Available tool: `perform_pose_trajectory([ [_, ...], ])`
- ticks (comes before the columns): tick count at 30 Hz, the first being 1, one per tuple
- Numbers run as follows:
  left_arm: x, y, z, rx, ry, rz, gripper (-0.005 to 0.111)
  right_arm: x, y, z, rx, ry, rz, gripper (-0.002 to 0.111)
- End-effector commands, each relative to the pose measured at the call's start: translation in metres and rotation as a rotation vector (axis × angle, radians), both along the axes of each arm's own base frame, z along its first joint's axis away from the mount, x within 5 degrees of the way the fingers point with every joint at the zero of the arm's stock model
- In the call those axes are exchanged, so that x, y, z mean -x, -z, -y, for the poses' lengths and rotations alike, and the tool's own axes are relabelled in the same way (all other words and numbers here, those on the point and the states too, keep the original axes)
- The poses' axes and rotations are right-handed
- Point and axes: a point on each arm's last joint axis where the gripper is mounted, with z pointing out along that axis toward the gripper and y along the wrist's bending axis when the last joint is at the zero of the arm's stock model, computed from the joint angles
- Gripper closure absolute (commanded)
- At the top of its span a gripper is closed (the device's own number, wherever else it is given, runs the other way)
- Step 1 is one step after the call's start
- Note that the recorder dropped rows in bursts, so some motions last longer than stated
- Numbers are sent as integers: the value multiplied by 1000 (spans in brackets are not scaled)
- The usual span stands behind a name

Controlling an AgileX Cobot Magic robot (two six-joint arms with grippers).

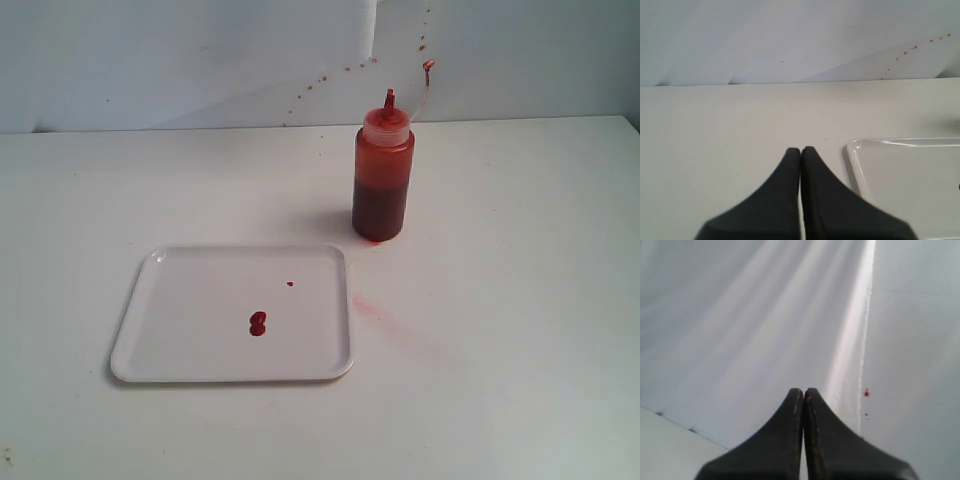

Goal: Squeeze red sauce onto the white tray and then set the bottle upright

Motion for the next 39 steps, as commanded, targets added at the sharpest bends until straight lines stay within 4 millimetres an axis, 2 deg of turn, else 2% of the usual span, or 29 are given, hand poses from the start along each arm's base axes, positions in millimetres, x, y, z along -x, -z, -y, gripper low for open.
perform_pose_trajectory([
  [1,0,0,0,0,-2,9,105,29,17,7,97,126,76,108],
  [4,0,0,0,0,-2,9,105,45,38,17,110,264,180,108],
  [10,0,0,0,0,-2,9,105,69,86,33,-5,505,392,108],
  [16,0,0,0,0,-2,9,105,69,117,38,-37,562,425,108],
  [20,0,0,0,0,-2,9,105,54,136,39,-66,540,333,108],
  [26,0,0,0,0,-2,9,105,27,190,45,-102,564,112,108],
  [27,0,0,0,0,-2,9,105,19,211,47,-95,573,46,108],
  [28,0,0,0,0,-2,9,105,17,219,47,-81,576,24,108],
  [29,0,0,0,0,-2,9,105,13,240,48,-67,578,-16,108],
  [30,0,0,0,0,-2,9,105,12,250,48,-54,580,-37,108],
  [31,0,0,0,0,-2,9,105,11,270,48,-42,583,-64,108],
  [32,0,0,0,0,-2,9,105,10,278,48,-40,583,-76,108],
  [33,0,0,0,0,-2,9,105,7,296,48,-32,583,-121,108],
  [39,0,0,0,0,-2,9,105,8,304,48,-1,587,-208,108],
])
